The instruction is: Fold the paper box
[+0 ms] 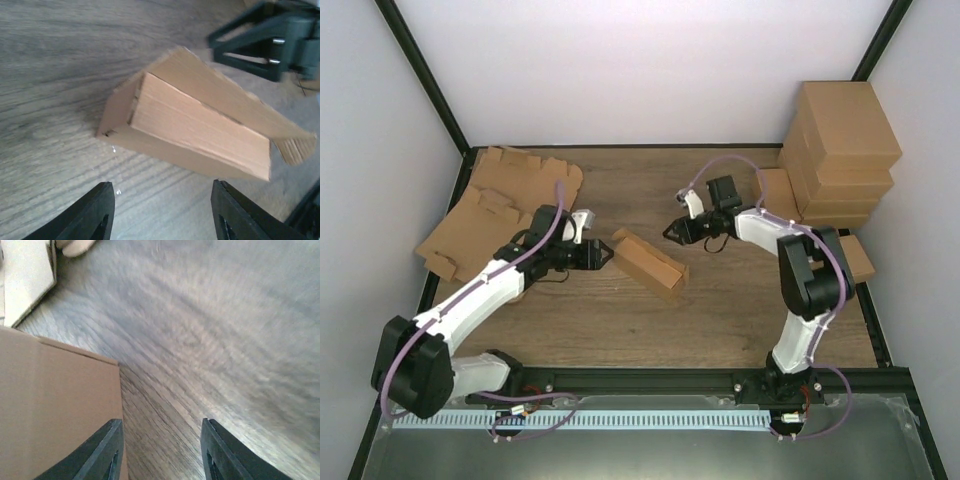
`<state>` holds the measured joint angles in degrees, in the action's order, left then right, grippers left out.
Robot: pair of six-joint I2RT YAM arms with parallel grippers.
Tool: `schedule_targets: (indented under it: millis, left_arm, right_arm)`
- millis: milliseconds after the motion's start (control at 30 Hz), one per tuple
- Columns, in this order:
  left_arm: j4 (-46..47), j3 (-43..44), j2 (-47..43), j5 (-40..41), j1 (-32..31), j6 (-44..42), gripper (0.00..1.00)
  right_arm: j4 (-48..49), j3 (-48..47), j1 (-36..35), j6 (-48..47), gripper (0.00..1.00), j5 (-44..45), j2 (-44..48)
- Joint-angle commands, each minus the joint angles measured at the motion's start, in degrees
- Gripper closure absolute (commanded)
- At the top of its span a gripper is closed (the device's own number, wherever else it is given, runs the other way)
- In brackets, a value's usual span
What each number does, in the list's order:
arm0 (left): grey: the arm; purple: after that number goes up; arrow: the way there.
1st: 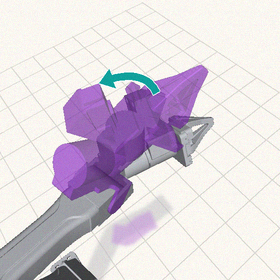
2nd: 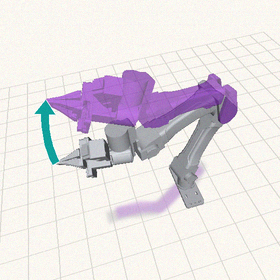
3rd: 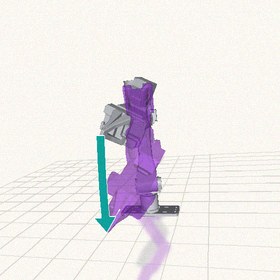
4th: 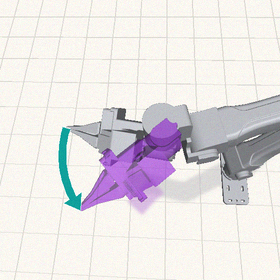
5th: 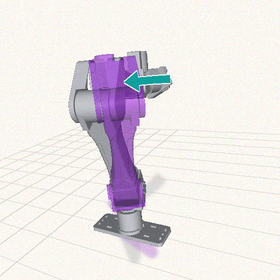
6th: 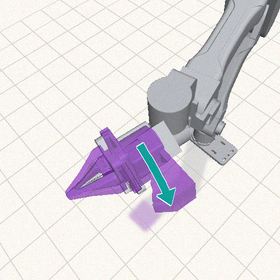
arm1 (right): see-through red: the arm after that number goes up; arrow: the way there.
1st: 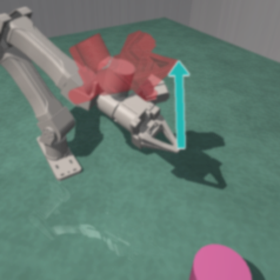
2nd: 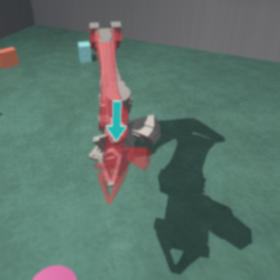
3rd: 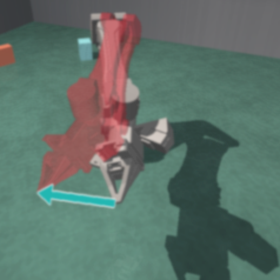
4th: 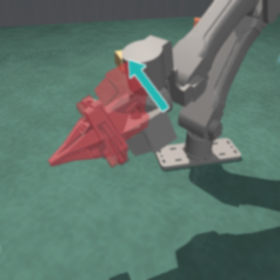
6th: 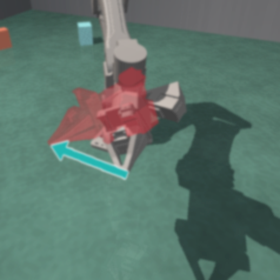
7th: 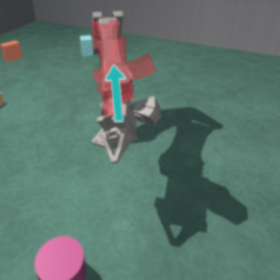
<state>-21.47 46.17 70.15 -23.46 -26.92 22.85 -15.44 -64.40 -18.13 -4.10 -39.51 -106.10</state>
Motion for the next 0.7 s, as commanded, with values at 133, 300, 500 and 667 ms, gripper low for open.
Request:
schedule_targets:
  millis: [133,300,500,667]
  left_arm:
    - [7.86,4.52,7.17,6.8,0.65,-5.29,0.39]
    - [12.2,6.48,10.06,5.15,0.7,-5.7,0.3]
    - [15.13,7.83,14.16,2.55,0.68,-4.96,0.29]
    - [13.19,8.37,15.93,4.72,0.65,-6.84,0.37]
  right_arm:
    - [-2.12,6.95,0.12,10.15,0.49,12.57,18.72]
    - [-3.73,14.36,0.07,16.32,0.43,16.13,31.0]
    - [-9.77,19.3,0.1,22.74,0.42,17.8,40.08]
    - [-13.54,20.56,0.08,24.65,0.4,16.55,45.48]
